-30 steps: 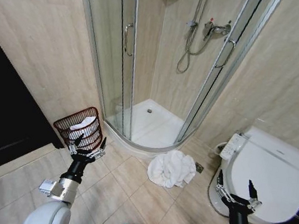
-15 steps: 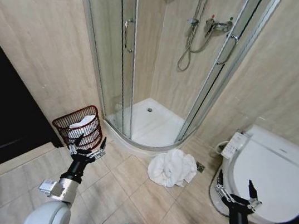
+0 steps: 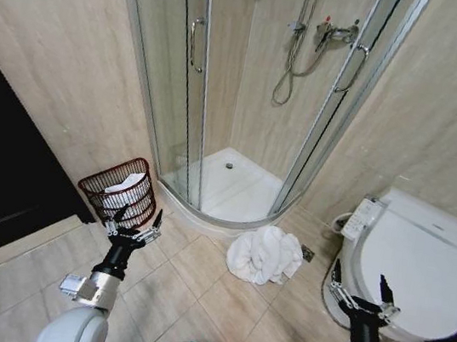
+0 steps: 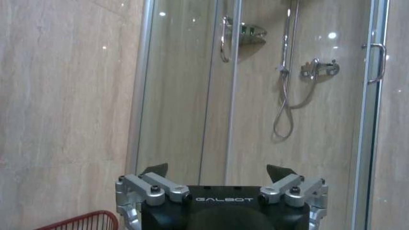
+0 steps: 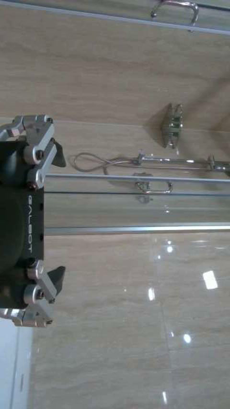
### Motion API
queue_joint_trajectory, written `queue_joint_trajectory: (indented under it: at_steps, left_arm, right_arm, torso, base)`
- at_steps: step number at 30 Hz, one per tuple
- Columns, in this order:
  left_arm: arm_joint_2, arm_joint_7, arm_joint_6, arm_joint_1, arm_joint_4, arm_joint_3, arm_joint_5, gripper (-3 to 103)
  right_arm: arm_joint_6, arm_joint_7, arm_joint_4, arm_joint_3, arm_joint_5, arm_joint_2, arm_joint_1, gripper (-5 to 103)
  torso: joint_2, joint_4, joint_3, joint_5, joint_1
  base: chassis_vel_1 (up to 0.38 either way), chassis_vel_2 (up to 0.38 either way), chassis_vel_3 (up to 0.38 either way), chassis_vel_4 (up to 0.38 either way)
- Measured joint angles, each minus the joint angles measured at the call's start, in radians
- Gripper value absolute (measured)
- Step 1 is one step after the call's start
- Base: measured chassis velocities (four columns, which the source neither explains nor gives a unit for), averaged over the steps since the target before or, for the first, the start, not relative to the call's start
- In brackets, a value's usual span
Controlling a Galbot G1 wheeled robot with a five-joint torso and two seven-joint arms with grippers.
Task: Discard the used towel into the hamper.
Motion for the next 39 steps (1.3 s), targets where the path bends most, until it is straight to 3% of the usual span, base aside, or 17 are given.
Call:
queue_joint_trajectory:
  at_steps: [39]
  left_arm:
    - [0.000, 0.000, 0.000, 0.000, 0.000, 0.000, 0.000, 100]
  right_arm:
    - [0.000, 0.000, 0.000, 0.000, 0.000, 0.000, 0.000, 100]
  torso:
    - [-0.161, 0.0000, -0.094, 0.0000, -0.067]
  base:
    - [0.000, 0.000, 0.000, 0.000]
